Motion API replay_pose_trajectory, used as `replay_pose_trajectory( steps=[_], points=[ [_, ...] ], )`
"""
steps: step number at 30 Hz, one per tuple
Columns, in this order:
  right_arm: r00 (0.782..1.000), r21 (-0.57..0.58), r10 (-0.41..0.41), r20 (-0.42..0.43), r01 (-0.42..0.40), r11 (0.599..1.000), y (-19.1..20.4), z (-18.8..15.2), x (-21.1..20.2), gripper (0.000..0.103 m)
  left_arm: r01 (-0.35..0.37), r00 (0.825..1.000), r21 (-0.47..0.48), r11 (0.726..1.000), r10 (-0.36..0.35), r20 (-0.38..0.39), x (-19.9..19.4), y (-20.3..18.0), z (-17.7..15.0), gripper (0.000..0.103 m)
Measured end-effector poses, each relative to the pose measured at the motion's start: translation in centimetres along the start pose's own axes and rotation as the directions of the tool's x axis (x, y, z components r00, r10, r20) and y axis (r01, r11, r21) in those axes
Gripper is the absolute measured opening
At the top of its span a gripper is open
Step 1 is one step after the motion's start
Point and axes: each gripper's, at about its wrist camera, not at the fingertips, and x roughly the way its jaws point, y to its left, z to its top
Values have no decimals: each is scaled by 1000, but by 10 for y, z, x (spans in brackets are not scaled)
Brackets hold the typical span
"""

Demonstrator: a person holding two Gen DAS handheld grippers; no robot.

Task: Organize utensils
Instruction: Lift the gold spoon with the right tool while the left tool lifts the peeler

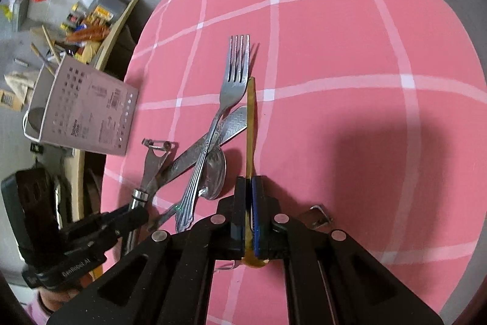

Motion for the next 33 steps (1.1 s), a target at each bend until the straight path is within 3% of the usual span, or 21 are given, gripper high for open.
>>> replay_pose_trajectory(
  steps=[9, 17, 21, 26, 33],
  points=[
    [999, -108, -35, -37, 31, 994, 7, 31, 1, 7, 35, 995, 0, 999, -34, -95, 17, 1, 20, 18],
    [999, -84, -8, -47, 4, 996, 6, 50, 8, 7, 39, 995, 20, 999, -37, -95, 19, 0, 20, 18],
    [999, -25, 41, -8, -41, 999, -8, 36, 2, 4, 46, 996, 33, 998, -44, -72, 19, -2, 19, 18],
    [991, 37, 124, 53, -126, 991, -18, 7, -9, 2, 147, 989, -8, 989, -147, -31, 8, 4, 6, 17],
    [947, 63, 218, 236, -239, 969, -18, -34, -51, 2, 193, 975, 103, 976, -203, 94, -26, -13, -18, 17]
  ],
)
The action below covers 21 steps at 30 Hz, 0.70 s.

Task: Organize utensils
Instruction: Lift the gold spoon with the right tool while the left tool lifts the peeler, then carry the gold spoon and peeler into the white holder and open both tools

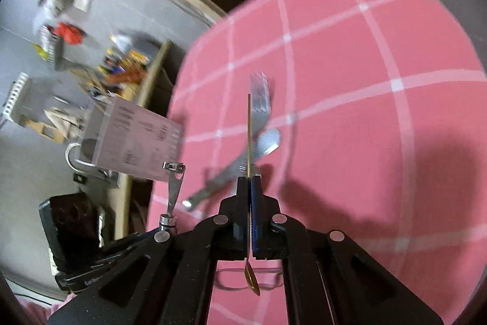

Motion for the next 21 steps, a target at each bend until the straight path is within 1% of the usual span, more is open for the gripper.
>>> replay_pose_trajectory(
  steps=[2, 5, 7, 11, 12, 13, 14, 15, 19, 20, 21],
  points=[
    [998, -32, 25, 59, -23, 999, 15, -3, -10, 2, 10, 998, 33, 999, -12, 55, -14, -7, 1, 17],
    [986, -106, 64, 152, -48, 993, 37, -2, -29, 2, 23, 990, 65, 998, -32, 137, -32, -17, 9, 17],
    [975, -141, 99, 199, -72, 987, 54, 2, -36, 2, 17, 979, 94, 995, -35, 202, -53, -21, 17, 17],
    [948, -229, 157, 278, -94, 969, 86, 15, -52, 2, 0, 952, 138, 990, -42, 302, -96, -12, 34, 17],
    [938, -260, 175, 299, -96, 961, 99, 17, -54, 2, -7, 944, 146, 989, -42, 327, -105, -11, 39, 17],
    [932, -280, 184, 313, -95, 955, 107, 19, -57, 2, -15, 932, 154, 988, -42, 360, -117, -9, 45, 17],
    [922, -307, 197, 334, -91, 947, 117, 21, -60, 2, -20, 924, 158, 987, -42, 379, -121, -10, 51, 17],
    [914, -328, 205, 351, -86, 941, 126, 22, -64, 2, -26, 913, 163, 986, -43, 407, -130, -8, 56, 17],
    [865, -401, 257, 431, -72, 913, 168, 27, -75, 2, -60, 862, 169, 984, -34, 506, -163, 8, 77, 17],
    [853, -411, 270, 446, -73, 909, 176, 29, -76, 2, -68, 854, 167, 984, -30, 520, -169, 10, 81, 17],
    [836, -424, 291, 466, -78, 902, 186, 33, -76, 2, -74, 842, 164, 984, -26, 539, -174, 16, 87, 17]
  ],
)
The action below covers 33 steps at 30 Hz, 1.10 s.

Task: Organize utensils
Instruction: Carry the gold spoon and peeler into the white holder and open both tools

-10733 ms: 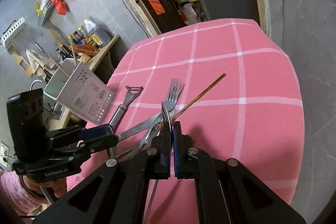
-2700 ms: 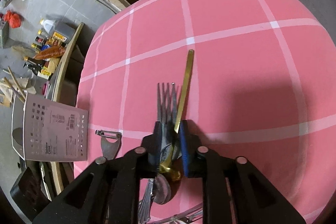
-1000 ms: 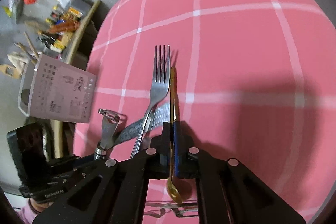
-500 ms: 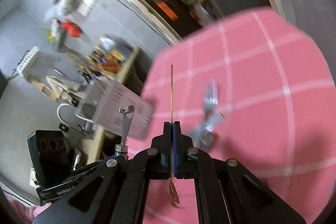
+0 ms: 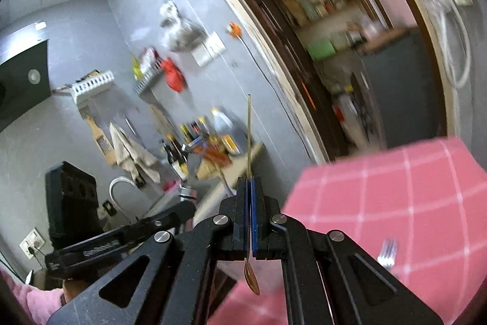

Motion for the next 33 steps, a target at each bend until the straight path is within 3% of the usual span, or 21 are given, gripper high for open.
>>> replay_pose_trajectory(
  steps=[3, 5, 10, 20, 33],
  points=[
    [998, -17, 29, 59, -28, 999, 19, 12, 14, 2, 5, 998, -13, 1000, -4, 57, -6, 19, 15, 17],
    [994, -17, 51, 98, -50, 999, 25, 15, 19, 2, 44, 993, -60, 997, -37, 112, -4, 35, 25, 17],
    [987, 27, 80, 142, -84, 996, 30, -1, 50, 2, 55, 984, -87, 995, -40, 174, 10, 61, 26, 17],
    [994, 110, 56, 93, -66, 992, 9, -54, 91, 2, 30, 983, -59, 998, -19, 182, 38, 79, 1, 18],
    [999, 51, 35, -30, -33, 998, 2, -75, 90, 3, 37, 995, 74, 997, -43, 91, 35, 72, -18, 18]
  ],
)
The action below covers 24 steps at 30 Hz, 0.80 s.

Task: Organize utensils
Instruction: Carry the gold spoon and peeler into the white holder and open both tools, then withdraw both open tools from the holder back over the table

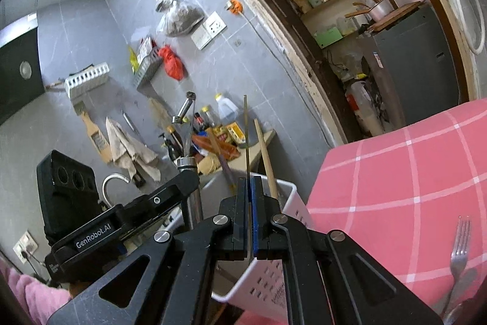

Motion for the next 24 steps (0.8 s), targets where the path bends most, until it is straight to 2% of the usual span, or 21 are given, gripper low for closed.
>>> replay_pose_trajectory(
  steps=[8, 11, 12, 14, 16, 17, 19, 20, 22, 24],
  points=[
    [999, -30, -16, -39, 15, 999, 2, -1, -7, 4, 2, 998, 27, 1000, 0, -61, -11, -5, -2, 20],
    [999, -33, -33, -36, 32, 999, 3, 0, -13, 5, -1, 998, 19, 1000, 2, -62, -18, -5, 0, 35],
    [999, -35, -42, -33, 41, 999, 4, 0, -17, 8, -3, 998, 13, 1000, 4, -56, -21, -5, 0, 44],
    [998, -40, -66, -19, 65, 997, 6, 2, -26, 20, -1, 999, -6, 1000, 1, -45, -27, -6, 0, 49],
    [995, -54, -99, 7, 99, 994, 9, 5, -40, 40, -20, 999, -5, 1000, 20, -43, -31, -9, 1, 52],
    [993, -61, -113, 19, 114, 992, 10, 6, -45, 41, -32, 999, 1, 999, 33, -40, -33, -12, 1, 57],
    [985, -84, -166, 43, 169, 982, 14, 11, -61, 51, -64, 998, 14, 998, 64, -23, -38, -20, 1, 69],
    [979, -95, -193, 57, 198, 976, 15, 12, -70, 56, -78, 997, 18, 997, 78, -14, -40, -23, 1, 78],
    [965, -109, -245, 92, 255, 961, 18, 16, -87, 72, -111, 994, 25, 994, 111, 5, -44, -32, -1, 94],
    [945, -120, -301, 128, 316, 941, 20, 19, -107, 77, -152, 988, 34, 988, 151, 31, -49, -43, -4, 100]
  ],
)
